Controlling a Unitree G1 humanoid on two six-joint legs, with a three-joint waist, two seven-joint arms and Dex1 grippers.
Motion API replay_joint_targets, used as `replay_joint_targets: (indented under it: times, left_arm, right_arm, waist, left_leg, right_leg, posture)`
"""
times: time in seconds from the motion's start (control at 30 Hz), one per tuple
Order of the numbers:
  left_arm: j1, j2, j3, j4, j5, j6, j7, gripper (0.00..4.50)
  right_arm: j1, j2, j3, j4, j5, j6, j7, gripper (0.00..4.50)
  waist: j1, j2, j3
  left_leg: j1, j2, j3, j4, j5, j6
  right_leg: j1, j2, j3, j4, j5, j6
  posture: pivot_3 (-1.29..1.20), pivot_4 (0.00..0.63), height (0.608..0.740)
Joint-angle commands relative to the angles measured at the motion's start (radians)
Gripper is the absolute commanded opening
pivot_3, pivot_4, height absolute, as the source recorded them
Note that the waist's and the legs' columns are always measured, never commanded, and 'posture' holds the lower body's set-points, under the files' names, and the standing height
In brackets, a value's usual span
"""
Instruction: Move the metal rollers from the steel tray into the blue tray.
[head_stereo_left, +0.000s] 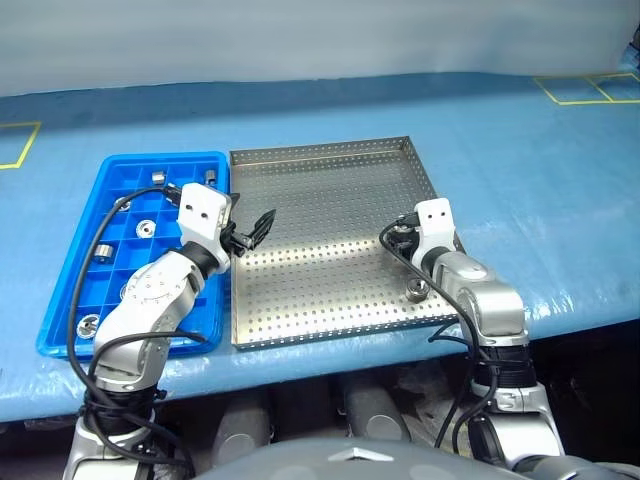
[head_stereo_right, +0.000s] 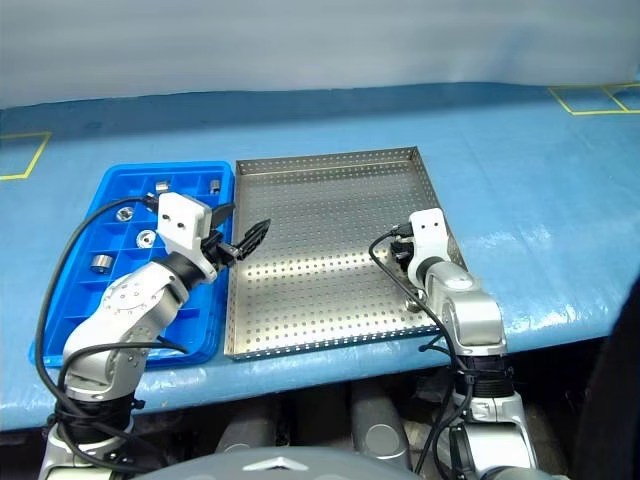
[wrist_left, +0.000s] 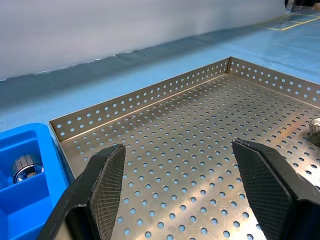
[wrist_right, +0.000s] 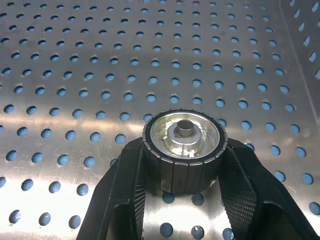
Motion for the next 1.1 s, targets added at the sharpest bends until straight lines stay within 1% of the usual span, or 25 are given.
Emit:
replay_joint_targets:
  times: [0.03, 0.17, 0.3, 0.37, 0.43, 0.53, 0.63, 0.77, 0.93, 1.1]
  left_arm:
    - [0.013, 0.009, 0.065, -0.087, -0.029, -0.004, -0.006, 3.7]
    - [0.068, 0.057, 0.2, -0.135, -0.044, 0.019, 0.003, 3.7]
    - [0.145, 0.11, 0.339, -0.152, -0.022, 0.063, 0.037, 3.7]
    - [0.178, 0.117, 0.384, -0.163, -0.005, 0.102, 0.075, 3.7]
    - [0.208, 0.121, 0.419, -0.173, 0.018, 0.165, 0.118, 3.7]
    - [0.26, 0.13, 0.476, -0.194, 0.039, 0.225, 0.141, 3.7]
    - [0.308, 0.136, 0.539, -0.221, 0.05, 0.269, 0.144, 3.7]
    - [0.347, 0.135, 0.582, -0.244, 0.052, 0.298, 0.138, 3.7]
    - [0.353, 0.123, 0.589, -0.273, 0.041, 0.307, 0.13, 3.7]
    - [0.344, 0.114, 0.574, -0.287, 0.036, 0.304, 0.125, 3.7]
  right_arm:
    - [-0.04, 0.008, 0.042, -0.16, 0.05, -0.009, 0.051, 1.69]
    - [-0.077, 0.057, 0.159, -0.294, 0.127, 0.037, 0.125, 1.69]
    - [-0.128, 0.123, 0.311, -0.345, 0.189, 0.075, 0.186, 1.69]
    - [-0.149, 0.155, 0.367, -0.323, 0.205, 0.078, 0.206, 1.69]
    - [-0.168, 0.176, 0.429, -0.28, 0.195, 0.062, 0.221, 1.69]
    - [-0.206, 0.212, 0.51, -0.186, 0.162, 0.012, 0.233, 1.69]
    - [-0.252, 0.264, 0.539, -0.083, 0.143, -0.04, 0.24, 1.69]
    - [-0.282, 0.313, 0.583, 0.051, 0.117, -0.113, 0.272, 1.69]
    - [-0.312, 0.364, 0.585, 0.227, 0.089, -0.191, 0.302, 1.69]
    - [-0.327, 0.385, 0.568, 0.311, 0.067, -0.228, 0.312, 1.69]
  waist:
    - [-0.003, 0.0, 0.0]
    - [-0.014, 0.0, 0.0]
    - [-0.005, 0.0, 0.0]
    - [0.005, -0.001, 0.0]
    - [0.022, -0.002, -0.001]
    - [0.044, -0.005, -0.002]
    - [0.058, -0.006, -0.002]
    - [0.077, -0.006, -0.003]
    - [0.096, -0.007, -0.003]
    - [0.1, -0.007, -0.003]
  left_leg:
    - [0.0, 0.0, 0.0, 0.0, 0.0, 0.0]
    - [0.0, 0.002, 0.001, -0.001, 0.0, 0.0]
    - [0.001, 0.003, -0.001, -0.001, 0.0, -0.001]
    - [0.0, 0.002, -0.001, -0.001, 0.0, -0.001]
    - [0.0, 0.001, -0.001, 0.0, 0.0, 0.0]
    - [0.0, 0.0, -0.002, 0.0, 0.0, 0.0]
    - [0.0, 0.001, -0.002, -0.001, 0.0, -0.001]
    - [0.0, 0.001, -0.004, -0.001, 0.001, -0.003]
    - [0.0, 0.001, -0.006, -0.002, 0.002, -0.004]
    - [0.0, 0.001, -0.006, -0.002, 0.002, -0.005]
  right_leg:
    - [0.0, 0.0, 0.0, 0.0, 0.0, 0.0]
    - [-0.002, 0.002, 0.001, 0.001, 0.0, 0.0]
    - [-0.001, 0.002, -0.001, 0.001, -0.001, -0.001]
    - [-0.001, 0.001, -0.002, 0.001, -0.001, -0.001]
    - [0.0, -0.001, -0.002, 0.0, -0.001, -0.001]
    - [0.0, -0.002, -0.003, -0.001, 0.0, -0.001]
    - [-0.001, -0.002, -0.004, -0.001, -0.001, -0.001]
    - [-0.001, -0.002, -0.007, 0.0, -0.001, -0.003]
    - [0.0, -0.003, -0.009, 0.0, -0.002, -0.005]
    - [0.0, -0.003, -0.01, 0.0, -0.001, -0.007]
  posture:
    - [-0.16, 0.15, 0.74]
    - [-0.14, 0.15, 0.74]
    - [-0.1, 0.15, 0.74]
    - [-0.08, 0.15, 0.74]
    - [-0.05, 0.15, 0.74]
    - [-0.03, 0.15, 0.74]
    - [0.0, 0.15, 0.74]
    - [0.02, 0.15, 0.74]
    - [0.05, 0.15, 0.74]
    - [0.05, 0.15, 0.74]
